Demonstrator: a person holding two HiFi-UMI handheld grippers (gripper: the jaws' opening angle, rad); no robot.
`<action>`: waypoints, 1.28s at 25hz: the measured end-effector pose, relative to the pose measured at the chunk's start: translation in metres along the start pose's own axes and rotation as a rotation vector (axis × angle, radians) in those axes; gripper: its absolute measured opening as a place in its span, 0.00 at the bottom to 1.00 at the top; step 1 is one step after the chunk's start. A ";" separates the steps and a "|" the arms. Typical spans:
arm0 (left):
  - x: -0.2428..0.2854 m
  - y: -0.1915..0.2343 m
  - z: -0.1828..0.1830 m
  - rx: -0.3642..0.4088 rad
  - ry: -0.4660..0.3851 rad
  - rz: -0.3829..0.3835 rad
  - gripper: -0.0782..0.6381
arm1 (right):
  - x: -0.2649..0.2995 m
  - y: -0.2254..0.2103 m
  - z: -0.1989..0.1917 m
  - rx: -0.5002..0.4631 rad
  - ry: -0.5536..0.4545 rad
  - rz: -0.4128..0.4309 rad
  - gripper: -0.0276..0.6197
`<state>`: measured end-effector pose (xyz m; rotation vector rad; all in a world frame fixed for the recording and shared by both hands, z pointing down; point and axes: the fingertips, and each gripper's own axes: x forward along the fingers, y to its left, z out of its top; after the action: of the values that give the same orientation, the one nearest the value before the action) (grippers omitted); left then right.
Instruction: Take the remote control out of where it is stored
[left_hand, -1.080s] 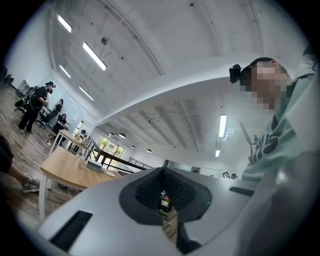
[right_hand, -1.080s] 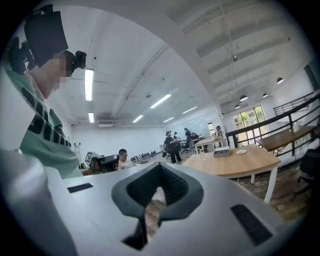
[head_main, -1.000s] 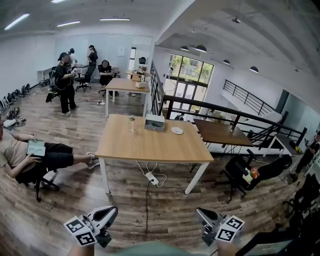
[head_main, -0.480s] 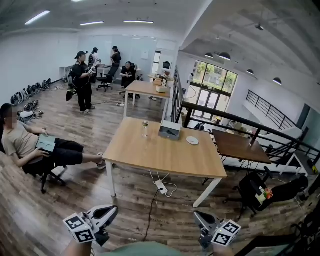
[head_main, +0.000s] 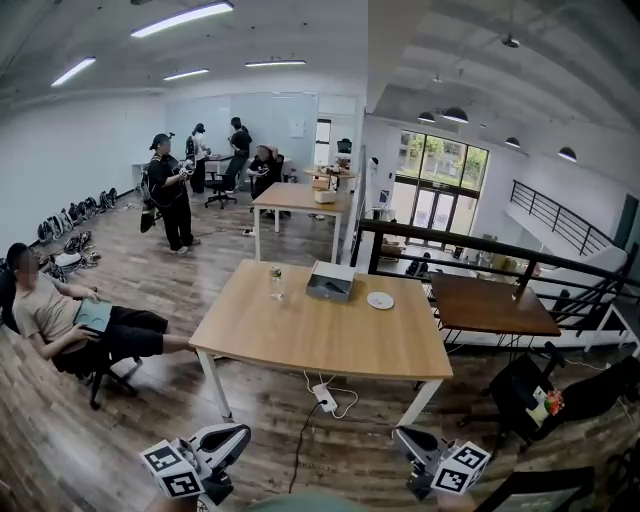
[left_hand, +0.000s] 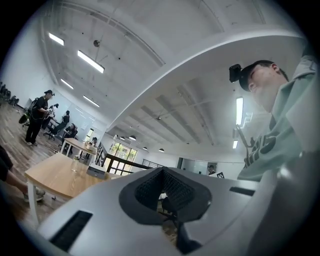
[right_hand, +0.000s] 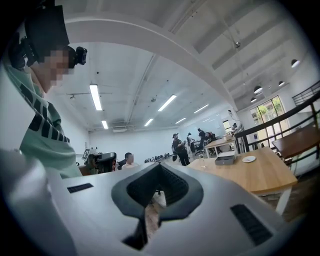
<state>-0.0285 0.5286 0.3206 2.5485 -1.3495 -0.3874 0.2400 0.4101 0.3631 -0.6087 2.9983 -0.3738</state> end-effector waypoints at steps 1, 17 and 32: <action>0.011 -0.004 -0.006 -0.004 0.009 -0.009 0.10 | -0.007 -0.011 -0.002 0.005 -0.001 -0.006 0.04; 0.120 0.019 -0.031 -0.083 0.105 -0.153 0.10 | -0.031 -0.092 -0.009 0.058 -0.029 -0.139 0.04; 0.129 0.257 0.067 -0.129 0.004 -0.253 0.10 | 0.182 -0.111 0.036 -0.027 -0.027 -0.234 0.04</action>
<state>-0.1792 0.2754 0.3251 2.6142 -0.9671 -0.4970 0.1180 0.2324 0.3542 -0.9623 2.9171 -0.3339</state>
